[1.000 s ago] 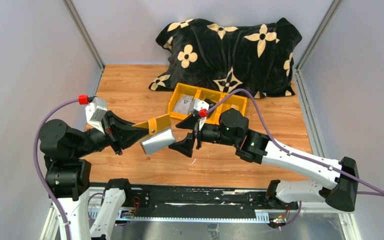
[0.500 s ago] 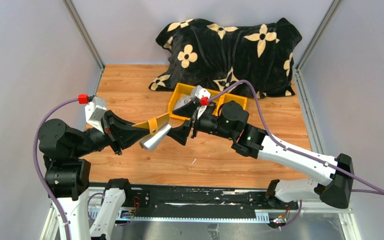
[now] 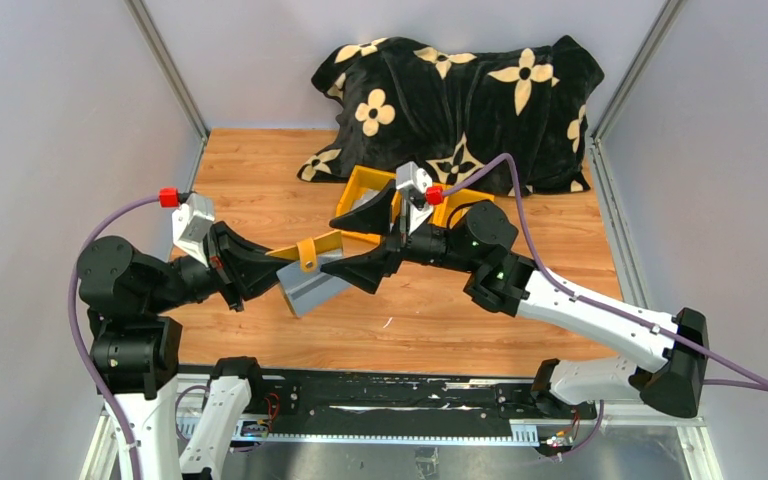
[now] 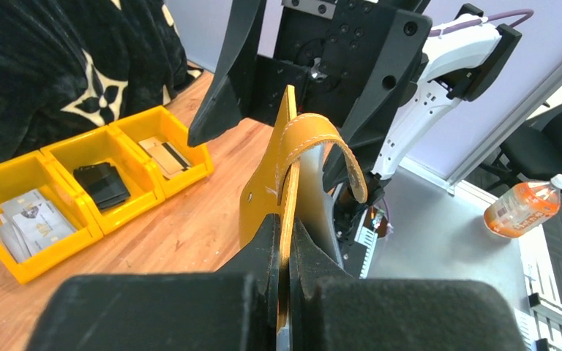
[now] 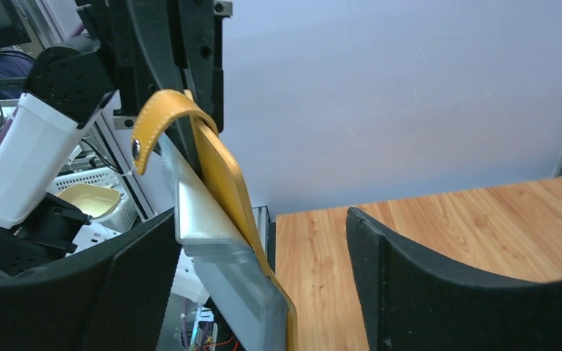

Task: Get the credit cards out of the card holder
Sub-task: Open the card holder at the center of the board.

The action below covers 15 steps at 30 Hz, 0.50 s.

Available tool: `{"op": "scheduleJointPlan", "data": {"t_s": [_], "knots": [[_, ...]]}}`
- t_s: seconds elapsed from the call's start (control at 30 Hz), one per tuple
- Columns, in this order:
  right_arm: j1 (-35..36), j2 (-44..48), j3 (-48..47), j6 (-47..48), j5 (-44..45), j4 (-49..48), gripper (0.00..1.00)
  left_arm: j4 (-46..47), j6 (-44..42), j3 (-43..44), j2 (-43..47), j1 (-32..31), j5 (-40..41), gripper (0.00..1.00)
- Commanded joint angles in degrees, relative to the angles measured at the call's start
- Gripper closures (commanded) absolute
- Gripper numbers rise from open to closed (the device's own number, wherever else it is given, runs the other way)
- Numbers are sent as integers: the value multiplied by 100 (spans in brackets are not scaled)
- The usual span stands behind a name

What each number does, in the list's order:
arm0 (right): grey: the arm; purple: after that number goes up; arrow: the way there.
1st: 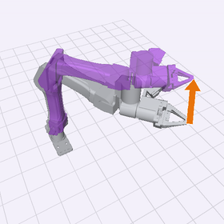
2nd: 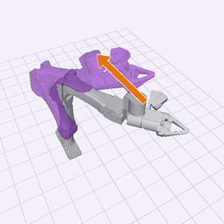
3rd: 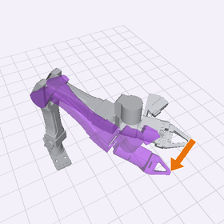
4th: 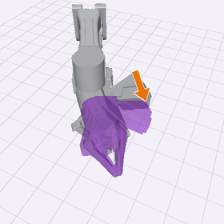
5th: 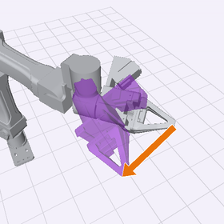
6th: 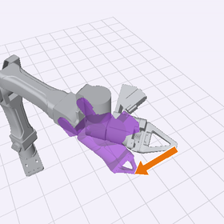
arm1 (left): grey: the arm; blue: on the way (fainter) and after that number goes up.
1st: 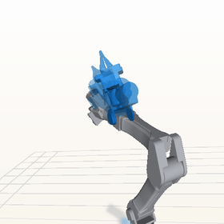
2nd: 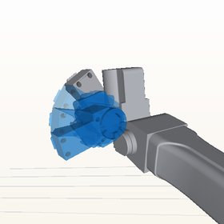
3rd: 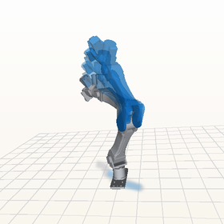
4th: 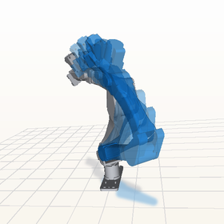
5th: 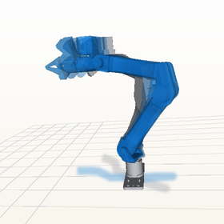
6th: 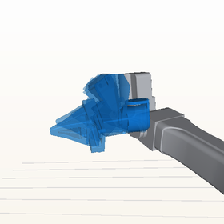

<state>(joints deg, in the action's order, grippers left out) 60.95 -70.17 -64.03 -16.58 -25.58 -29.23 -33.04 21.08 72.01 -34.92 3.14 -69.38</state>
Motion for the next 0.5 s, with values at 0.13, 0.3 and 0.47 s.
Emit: {"op": "scheduleJointPlan", "data": {"t_s": [0.13, 0.3, 0.47], "knots": [[-74, -59, -365, -405, -211, -149, 46, 131, 124, -20, -55, -15, -247, 100], [-74, -140, -624, -551, -209, 210, 81, 133, 105, -49, 36, -20, -219, 100], [-83, 59, -687, -633, 1, 565, 100, 223, 13, -25, 184, -16, 279, 43]]}}
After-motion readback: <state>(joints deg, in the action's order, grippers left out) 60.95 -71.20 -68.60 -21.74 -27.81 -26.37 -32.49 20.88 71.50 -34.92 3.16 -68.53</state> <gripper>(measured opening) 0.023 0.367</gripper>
